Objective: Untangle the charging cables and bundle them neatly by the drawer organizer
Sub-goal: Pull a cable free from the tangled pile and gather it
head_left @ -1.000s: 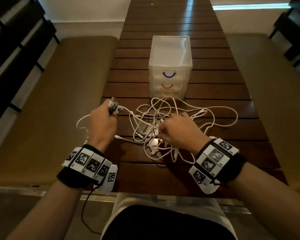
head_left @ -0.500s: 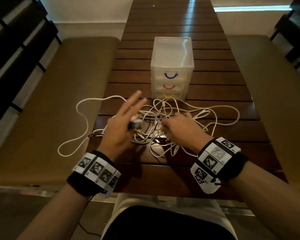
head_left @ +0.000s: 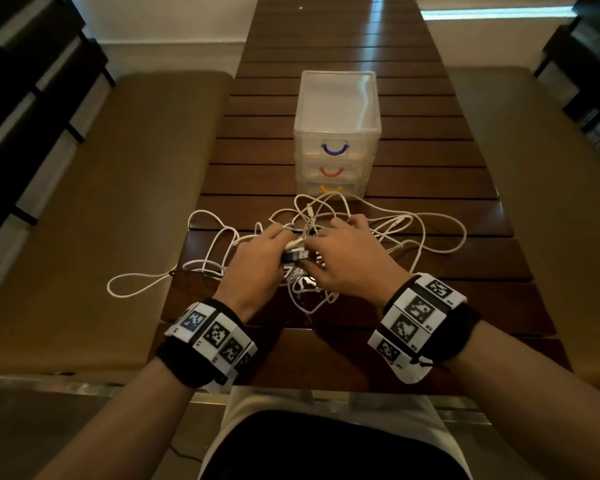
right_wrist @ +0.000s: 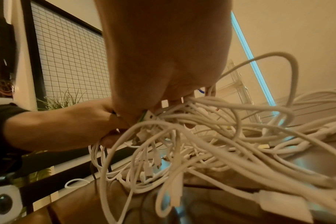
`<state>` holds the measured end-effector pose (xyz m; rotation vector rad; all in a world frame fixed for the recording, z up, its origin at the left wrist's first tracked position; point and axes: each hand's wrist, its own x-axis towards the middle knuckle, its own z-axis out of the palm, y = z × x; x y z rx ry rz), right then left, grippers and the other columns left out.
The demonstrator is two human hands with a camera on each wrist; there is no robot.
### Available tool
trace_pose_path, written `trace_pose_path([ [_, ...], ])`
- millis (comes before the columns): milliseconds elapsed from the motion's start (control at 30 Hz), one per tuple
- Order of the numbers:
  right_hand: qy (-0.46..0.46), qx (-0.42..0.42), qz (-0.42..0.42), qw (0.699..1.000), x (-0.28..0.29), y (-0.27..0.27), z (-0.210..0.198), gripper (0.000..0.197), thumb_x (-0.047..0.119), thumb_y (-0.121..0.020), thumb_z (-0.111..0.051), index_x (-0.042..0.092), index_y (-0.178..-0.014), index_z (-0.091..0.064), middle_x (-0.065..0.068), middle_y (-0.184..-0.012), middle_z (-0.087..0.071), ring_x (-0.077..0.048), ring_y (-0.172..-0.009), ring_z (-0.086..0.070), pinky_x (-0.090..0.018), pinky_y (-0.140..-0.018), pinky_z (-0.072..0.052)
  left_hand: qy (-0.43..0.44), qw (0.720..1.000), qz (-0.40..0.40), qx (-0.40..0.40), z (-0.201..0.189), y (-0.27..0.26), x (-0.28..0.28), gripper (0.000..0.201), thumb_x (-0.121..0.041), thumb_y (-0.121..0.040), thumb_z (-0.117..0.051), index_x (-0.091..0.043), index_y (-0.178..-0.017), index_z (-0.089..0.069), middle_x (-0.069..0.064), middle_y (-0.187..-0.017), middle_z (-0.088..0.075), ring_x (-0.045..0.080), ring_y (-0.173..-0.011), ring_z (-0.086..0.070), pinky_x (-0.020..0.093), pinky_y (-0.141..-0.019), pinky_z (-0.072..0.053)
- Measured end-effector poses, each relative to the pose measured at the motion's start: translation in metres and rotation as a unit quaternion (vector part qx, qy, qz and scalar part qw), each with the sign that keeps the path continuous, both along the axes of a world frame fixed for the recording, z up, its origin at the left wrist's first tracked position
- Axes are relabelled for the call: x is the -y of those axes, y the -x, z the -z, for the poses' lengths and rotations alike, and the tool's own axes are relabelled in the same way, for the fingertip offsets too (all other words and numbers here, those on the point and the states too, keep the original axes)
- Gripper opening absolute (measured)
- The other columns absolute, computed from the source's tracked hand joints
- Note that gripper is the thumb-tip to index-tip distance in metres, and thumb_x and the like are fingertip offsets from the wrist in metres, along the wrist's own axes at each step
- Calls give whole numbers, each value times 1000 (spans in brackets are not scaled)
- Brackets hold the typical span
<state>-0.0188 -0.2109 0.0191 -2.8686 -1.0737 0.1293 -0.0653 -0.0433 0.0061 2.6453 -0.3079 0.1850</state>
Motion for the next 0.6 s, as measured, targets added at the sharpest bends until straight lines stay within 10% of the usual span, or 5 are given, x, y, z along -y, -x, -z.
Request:
trace_pose_path([
  [167,-19,-29,-16,999,0,0,-6,26,50,-85,-49,28,-94,-61,9,-96,-66,-16,-99,-52,-45,-97,-31,56,996,-57,47,-3,2,-7,9,-12,-89,-51,-18,-85,-55,-13,-86,-43,7,-69,-41,24,-60,-28],
  [467,-200,12,29,979,28,6,4,62,63,-83,-61,30,-134,-52,8,-135,-50,-20,-146,-21,-51,-119,-16,116,988,-102,31,-7,6,-14,17,5,-85,-49,-11,-86,-57,2,-85,-52,17,-74,-47,27,-63,-30],
  [600,-204,74,22,976,22,21,9,40,54,-90,-57,23,-114,-65,6,-115,-59,-19,-122,-46,-40,-102,-35,110,988,-107,23,-5,7,-11,17,3,-87,-52,-13,-88,-58,-2,-85,-52,16,-75,-48,27,-63,-31],
])
